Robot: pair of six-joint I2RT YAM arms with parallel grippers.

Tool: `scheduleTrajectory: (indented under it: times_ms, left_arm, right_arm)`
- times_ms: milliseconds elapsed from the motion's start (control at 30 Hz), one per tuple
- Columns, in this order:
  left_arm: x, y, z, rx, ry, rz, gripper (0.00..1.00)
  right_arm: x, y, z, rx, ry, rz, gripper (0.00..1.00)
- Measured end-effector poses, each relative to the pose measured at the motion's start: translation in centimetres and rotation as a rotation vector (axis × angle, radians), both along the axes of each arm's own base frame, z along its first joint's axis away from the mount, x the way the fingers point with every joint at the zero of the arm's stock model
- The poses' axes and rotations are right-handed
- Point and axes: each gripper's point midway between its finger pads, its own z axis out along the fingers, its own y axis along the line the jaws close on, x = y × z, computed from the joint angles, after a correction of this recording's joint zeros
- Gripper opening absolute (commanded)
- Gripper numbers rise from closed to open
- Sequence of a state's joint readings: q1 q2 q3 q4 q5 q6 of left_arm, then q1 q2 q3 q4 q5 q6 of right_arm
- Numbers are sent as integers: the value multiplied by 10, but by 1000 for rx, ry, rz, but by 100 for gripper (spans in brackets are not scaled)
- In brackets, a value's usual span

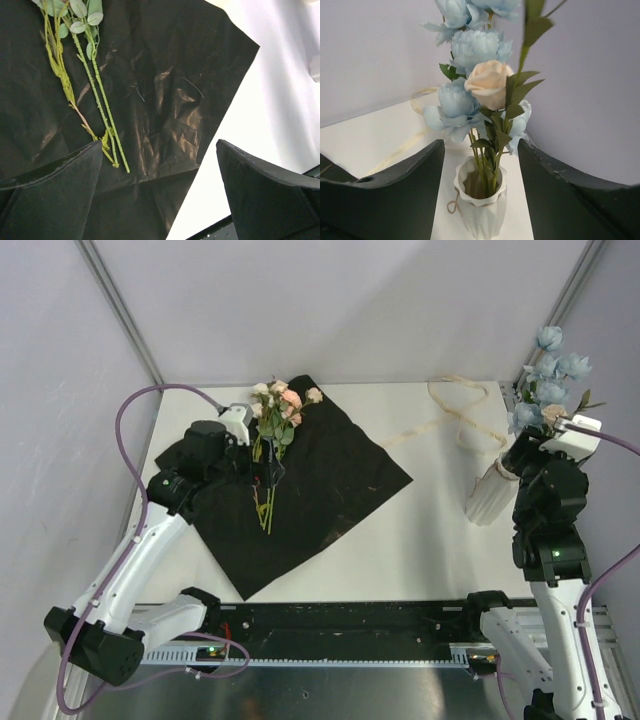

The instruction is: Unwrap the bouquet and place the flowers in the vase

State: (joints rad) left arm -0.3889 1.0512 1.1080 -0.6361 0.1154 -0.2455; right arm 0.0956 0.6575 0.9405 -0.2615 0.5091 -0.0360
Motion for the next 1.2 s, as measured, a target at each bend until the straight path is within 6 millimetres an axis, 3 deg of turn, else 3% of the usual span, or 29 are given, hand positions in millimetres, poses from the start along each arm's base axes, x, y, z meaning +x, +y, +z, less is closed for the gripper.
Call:
scheduleTrajectory:
  times_ms: [200, 400, 567, 767, 1000, 1200]
  left_arm:
    - [7, 10, -8, 34, 17, 60, 99]
    - [19, 23, -43, 118, 119, 151, 93]
    - [27, 37, -80, 156, 255, 251, 84]
    - [41, 55, -121, 161, 415, 365, 63]
    - [84, 62, -152, 188, 512, 425, 49]
    - [136, 65, -167, 229, 495, 468, 45]
  right_arm:
    - [-10, 5, 24, 25, -31, 28, 75]
    - [-19, 16, 39, 38, -41, 88, 75]
    - [-23, 45, 56, 76, -80, 241, 74]
    - [-25, 92, 54, 158, -80, 469, 73]
    - [-33, 136, 39, 222, -59, 671, 73]
    - [-43, 154, 33, 238, -56, 767, 74]
